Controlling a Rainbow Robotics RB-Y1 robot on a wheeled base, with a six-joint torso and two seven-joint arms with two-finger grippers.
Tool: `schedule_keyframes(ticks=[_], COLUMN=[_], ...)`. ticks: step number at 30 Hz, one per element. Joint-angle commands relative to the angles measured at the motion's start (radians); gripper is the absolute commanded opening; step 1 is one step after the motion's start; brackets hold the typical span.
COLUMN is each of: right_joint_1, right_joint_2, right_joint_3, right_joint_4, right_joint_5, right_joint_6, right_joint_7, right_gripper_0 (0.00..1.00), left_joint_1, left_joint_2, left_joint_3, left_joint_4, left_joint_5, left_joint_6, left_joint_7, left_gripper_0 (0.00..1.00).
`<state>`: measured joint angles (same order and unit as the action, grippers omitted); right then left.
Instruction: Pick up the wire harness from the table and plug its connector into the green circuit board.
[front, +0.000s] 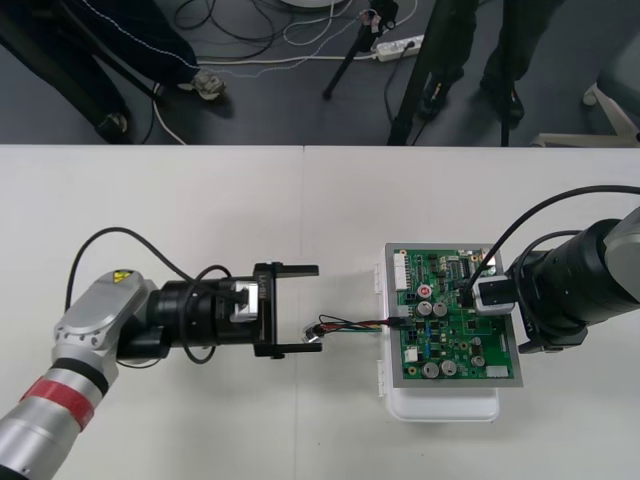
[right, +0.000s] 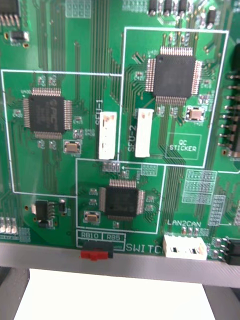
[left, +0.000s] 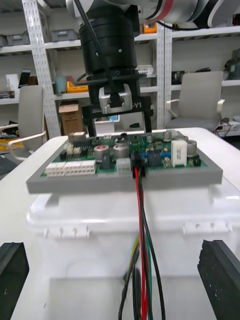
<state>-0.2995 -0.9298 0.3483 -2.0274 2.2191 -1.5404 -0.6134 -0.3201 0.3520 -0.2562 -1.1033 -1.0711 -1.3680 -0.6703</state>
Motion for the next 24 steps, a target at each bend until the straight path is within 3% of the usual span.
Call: schedule_keyframes(ticks=[1, 16, 24], right_joint_1=[-0.003, 0.211, 0.338], right_joint_2=[-0.069, -0.138, -0.158], right_joint_3=[-0.074, -0.404, -0.591], right_joint_4=[-0.019, -0.02, -0.019], right_joint_5=[-0.079, -0.352, -0.627], right_joint_6=[0.008, 0.022, 0.042], right_joint_7=[0.032, 0.221, 0.228], right_gripper_0=[1.0, 1.0, 1.0], left_joint_1=[0.078, 0.263, 0.329], left_joint_2=[0.087, 0.308, 0.464], left_joint_3=[0.069, 0.169, 0.219], left_joint_4=[-0.093, -0.414, -0.598], left_joint_5=[0.016, -0.01, -0.01], left_joint_6=[-0.019, 0.006, 0.06], left_joint_7=[-0.009, 0.256, 0.408], left_gripper_0=[1.0, 1.0, 1.0])
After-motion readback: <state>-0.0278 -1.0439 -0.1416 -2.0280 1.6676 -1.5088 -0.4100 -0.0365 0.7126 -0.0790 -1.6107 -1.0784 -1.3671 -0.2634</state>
